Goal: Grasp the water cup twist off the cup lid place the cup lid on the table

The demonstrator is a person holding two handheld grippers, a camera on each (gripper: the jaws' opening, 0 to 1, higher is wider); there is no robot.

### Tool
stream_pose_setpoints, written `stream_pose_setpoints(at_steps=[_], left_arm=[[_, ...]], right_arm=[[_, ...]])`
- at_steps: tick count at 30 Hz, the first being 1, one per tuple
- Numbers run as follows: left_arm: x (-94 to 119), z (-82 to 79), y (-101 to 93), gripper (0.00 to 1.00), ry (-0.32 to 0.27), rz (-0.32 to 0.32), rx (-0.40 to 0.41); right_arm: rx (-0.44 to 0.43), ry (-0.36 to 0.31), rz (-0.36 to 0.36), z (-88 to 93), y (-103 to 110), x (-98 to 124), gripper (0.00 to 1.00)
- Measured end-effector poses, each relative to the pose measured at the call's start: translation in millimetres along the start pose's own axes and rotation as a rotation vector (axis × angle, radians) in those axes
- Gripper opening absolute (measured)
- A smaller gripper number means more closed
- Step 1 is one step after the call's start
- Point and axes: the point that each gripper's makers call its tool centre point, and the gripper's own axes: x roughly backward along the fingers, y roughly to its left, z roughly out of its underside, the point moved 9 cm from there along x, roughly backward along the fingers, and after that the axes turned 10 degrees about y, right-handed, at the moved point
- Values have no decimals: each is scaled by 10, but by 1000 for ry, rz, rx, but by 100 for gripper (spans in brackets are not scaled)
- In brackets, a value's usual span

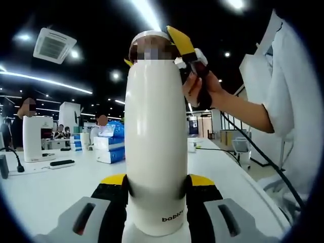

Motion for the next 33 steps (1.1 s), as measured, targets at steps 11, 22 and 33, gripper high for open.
stream_pose_setpoints(at_steps=[11, 22, 33], left_arm=[[1, -1, 0, 46, 2, 2, -1], [4, 0, 3, 46, 1, 3, 0], [3, 0, 6, 46, 1, 4, 0]], right_arm=[[-15, -98, 198, -62, -55, 443, 46], [-84, -78, 379, 460, -36, 824, 46], [-134, 55, 454, 1297, -140, 727, 46]])
